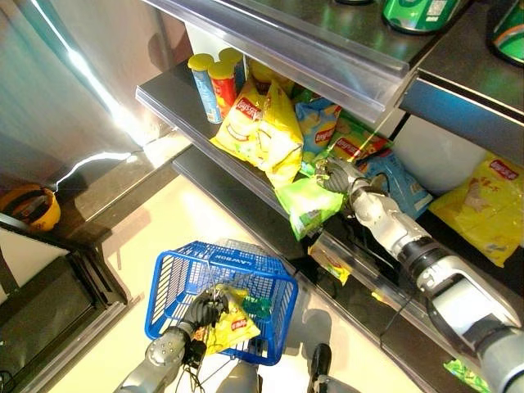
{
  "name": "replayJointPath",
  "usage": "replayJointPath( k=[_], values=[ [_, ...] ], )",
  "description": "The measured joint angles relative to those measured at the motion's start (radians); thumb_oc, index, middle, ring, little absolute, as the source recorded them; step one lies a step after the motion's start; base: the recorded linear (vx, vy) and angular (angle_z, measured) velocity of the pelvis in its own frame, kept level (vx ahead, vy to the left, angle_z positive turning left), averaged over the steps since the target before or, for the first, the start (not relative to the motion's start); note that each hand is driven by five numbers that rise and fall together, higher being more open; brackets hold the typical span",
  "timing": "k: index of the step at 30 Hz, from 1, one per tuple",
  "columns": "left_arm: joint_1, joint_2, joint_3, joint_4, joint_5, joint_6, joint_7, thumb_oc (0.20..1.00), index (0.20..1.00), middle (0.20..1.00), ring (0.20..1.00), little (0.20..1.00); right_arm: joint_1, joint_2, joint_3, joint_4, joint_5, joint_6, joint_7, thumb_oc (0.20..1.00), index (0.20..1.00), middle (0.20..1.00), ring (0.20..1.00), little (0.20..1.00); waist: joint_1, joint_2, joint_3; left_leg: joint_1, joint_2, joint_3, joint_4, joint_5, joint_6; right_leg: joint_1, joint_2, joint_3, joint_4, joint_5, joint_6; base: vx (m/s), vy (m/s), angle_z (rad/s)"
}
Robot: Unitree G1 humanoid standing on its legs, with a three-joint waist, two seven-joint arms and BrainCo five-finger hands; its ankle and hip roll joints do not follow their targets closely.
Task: Pick up the snacks into the basket
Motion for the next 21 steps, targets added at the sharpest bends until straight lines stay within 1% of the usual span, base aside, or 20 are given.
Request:
replayJointPath(
  k=[3,5,7,8,11,12,13,16,18,19,20,21],
  values=[
    [0.002,0.001,0.000,-0.004,0.001,0.000,0.000,0.200,0.200,0.200,0.200,0.200,0.032,-0.041,-0.002,-0.102,0.000,-0.007,0.005,0.200,0.200,0.200,0.200,0.200,-0.004,-0.001,0.001,0.000,-0.001,0.001,0.000,0.000,0.000,0.000,-0.001,0.000,0.000,0.000,0.000,0.00,0.000,0.00],
    [0.003,0.000,0.003,-0.012,0.010,0.000,-0.003,0.200,0.200,0.200,0.200,0.200,0.087,-0.104,-0.031,-0.237,0.005,-0.023,0.012,0.200,0.200,0.200,0.200,0.200,-0.014,-0.006,0.005,0.000,0.000,0.001,0.000,0.000,0.000,0.000,-0.001,0.000,0.001,-0.002,0.004,0.00,0.000,0.00],
    [0.013,-0.002,0.018,-0.021,0.009,0.000,-0.001,0.200,0.200,0.200,0.200,0.200,0.161,-0.134,-0.097,-0.352,0.021,-0.049,0.015,0.200,0.200,0.200,0.200,0.200,-0.007,-0.010,0.008,0.000,-0.001,0.001,0.000,0.000,0.000,0.000,-0.001,0.000,0.001,-0.003,0.005,0.00,0.000,0.00],
    [0.010,0.002,0.019,-0.020,0.010,0.000,0.001,0.200,0.200,0.200,0.200,0.200,0.191,-0.153,-0.132,-0.400,0.042,-0.065,0.020,0.200,0.200,0.200,0.200,0.200,-0.026,-0.016,0.014,0.001,-0.002,0.005,0.000,0.000,0.001,0.000,-0.002,0.002,0.002,-0.004,0.005,0.00,0.000,0.00],
    [0.014,-0.009,0.051,-0.022,0.011,0.000,0.004,0.200,0.200,0.200,0.200,0.200,0.327,-0.186,-0.255,-0.547,0.101,-0.100,0.030,0.200,0.200,0.200,0.200,0.200,-0.038,-0.024,0.018,0.001,-0.002,0.006,0.000,0.000,0.001,0.000,-0.002,0.002,0.002,-0.004,0.006,0.00,0.000,0.00],
    [0.017,-0.010,0.057,-0.021,0.011,0.000,0.005,0.200,0.200,0.200,0.200,0.200,0.349,-0.187,-0.276,-0.566,0.117,-0.106,0.030,0.200,0.200,0.200,0.200,0.200,-0.043,-0.026,0.019,0.002,-0.001,0.007,0.000,-0.001,0.000,0.000,-0.002,0.004,0.002,-0.004,0.006,0.00,0.000,0.00],
    [0.022,-0.010,0.064,-0.021,0.011,0.000,0.008,0.200,0.200,0.200,0.200,0.200,0.377,-0.192,-0.302,-0.584,0.145,-0.116,0.032,0.200,0.200,0.200,0.200,0.200,-0.057,-0.029,0.021,0.003,-0.001,0.008,0.000,-0.001,0.000,0.000,-0.002,0.005,0.002,-0.004,0.006,0.02,0.006,-0.06],
    [0.024,-0.031,0.096,-0.017,0.012,0.000,0.016,0.200,0.200,0.200,0.200,0.200,0.499,-0.192,-0.428,-0.655,0.226,-0.137,0.037,0.200,0.200,0.200,0.200,0.200,-0.075,-0.035,0.024,0.010,0.000,0.017,0.000,-0.002,0.000,-0.002,-0.001,0.017,0.008,-0.004,0.006,0.02,0.002,-0.10],
    [0.031,-0.033,0.107,-0.015,0.035,0.000,0.026,0.200,0.200,0.200,0.200,0.200,0.524,-0.193,-0.457,-0.666,0.259,-0.145,0.044,0.200,0.200,0.200,0.200,0.200,-0.090,-0.038,0.025,0.013,0.001,0.024,0.000,-0.002,0.000,-0.003,-0.001,0.022,0.013,-0.004,0.006,0.02,0.004,-0.11],
    [0.027,-0.036,0.109,-0.011,0.044,0.000,0.027,0.200,0.200,0.200,0.200,0.200,0.533,-0.195,-0.464,-0.673,0.266,-0.148,0.048,0.200,0.200,0.200,0.200,0.200,-0.105,-0.040,0.025,0.016,0.002,0.031,0.000,-0.003,0.000,-0.006,0.000,0.030,0.015,-0.004,0.006,0.03,0.016,-0.15],
    [0.028,-0.051,0.128,-0.008,0.050,0.000,0.027,0.200,0.200,0.200,0.200,0.200,0.576,-0.185,-0.501,-0.711,0.293,-0.160,0.055,0.200,0.200,0.200,0.200,0.200,-0.106,-0.042,0.025,0.016,0.003,0.034,0.000,-0.003,0.000,-0.008,0.000,0.034,0.019,-0.005,0.007,0.01,0.011,-0.13],
    [0.026,-0.055,0.133,0.000,0.052,0.000,0.034,0.200,0.200,0.200,0.200,0.200,0.612,-0.185,-0.510,-0.735,0.329,-0.169,0.065,0.200,0.200,0.200,0.200,0.200,-0.123,-0.046,0.024,0.017,0.004,0.039,0.001,-0.004,0.000,-0.011,0.002,0.040,0.019,-0.005,0.007,0.01,0.013,-0.12]
  ],
)
